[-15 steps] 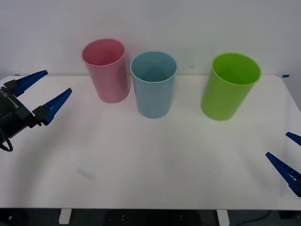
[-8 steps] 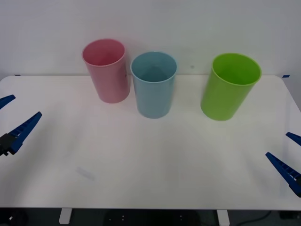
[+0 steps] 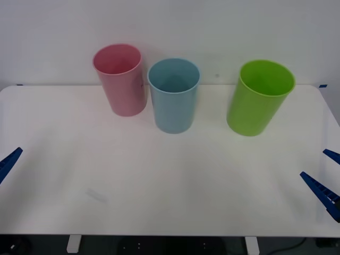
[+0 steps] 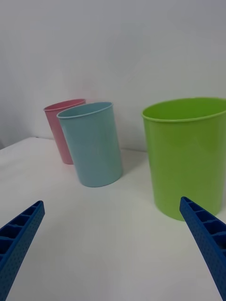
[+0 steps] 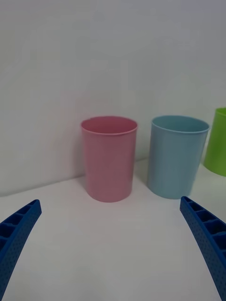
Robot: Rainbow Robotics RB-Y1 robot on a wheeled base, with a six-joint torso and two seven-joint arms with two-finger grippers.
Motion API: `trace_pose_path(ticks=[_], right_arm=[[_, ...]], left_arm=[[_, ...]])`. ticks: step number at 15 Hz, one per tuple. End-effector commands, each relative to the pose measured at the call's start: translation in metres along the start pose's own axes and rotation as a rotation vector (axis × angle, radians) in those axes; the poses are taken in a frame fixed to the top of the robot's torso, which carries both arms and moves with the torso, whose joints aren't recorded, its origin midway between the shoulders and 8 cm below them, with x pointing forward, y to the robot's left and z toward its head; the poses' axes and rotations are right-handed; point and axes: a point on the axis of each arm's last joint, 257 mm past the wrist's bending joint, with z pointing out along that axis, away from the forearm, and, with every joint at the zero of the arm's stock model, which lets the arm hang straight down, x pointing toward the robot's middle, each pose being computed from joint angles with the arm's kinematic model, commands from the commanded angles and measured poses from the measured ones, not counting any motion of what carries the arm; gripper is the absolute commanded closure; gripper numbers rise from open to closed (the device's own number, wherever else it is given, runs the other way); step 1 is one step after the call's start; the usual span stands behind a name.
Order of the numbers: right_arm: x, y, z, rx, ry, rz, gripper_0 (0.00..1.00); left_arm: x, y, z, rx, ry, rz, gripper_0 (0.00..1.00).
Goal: Grasp the object on the table and drop it into the matching bin: aluminum can to the light blue bin, PET bottle to the pink bin.
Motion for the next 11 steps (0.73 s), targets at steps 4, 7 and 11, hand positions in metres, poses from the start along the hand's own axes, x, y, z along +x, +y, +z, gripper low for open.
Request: trace_pose_path(ticks=[4,7,11], right_arm=[[0.0,0.0,0.0,0.0,0.0,0.0,0.0],[0.0,0.0,0.0,0.0,0.0,0.0,0.0],[0.0,0.0,0.0,0.0,0.0,0.0,0.0]], left_arm=[[0.013,0.004,-0.02,-0.028,0.045,0.018,0.0],[0.016,0.006,-0.022,-0.043,0.052,0.015,0.0],[0.016,0.006,-0.022,-0.044,0.052,0.014,0.0]])
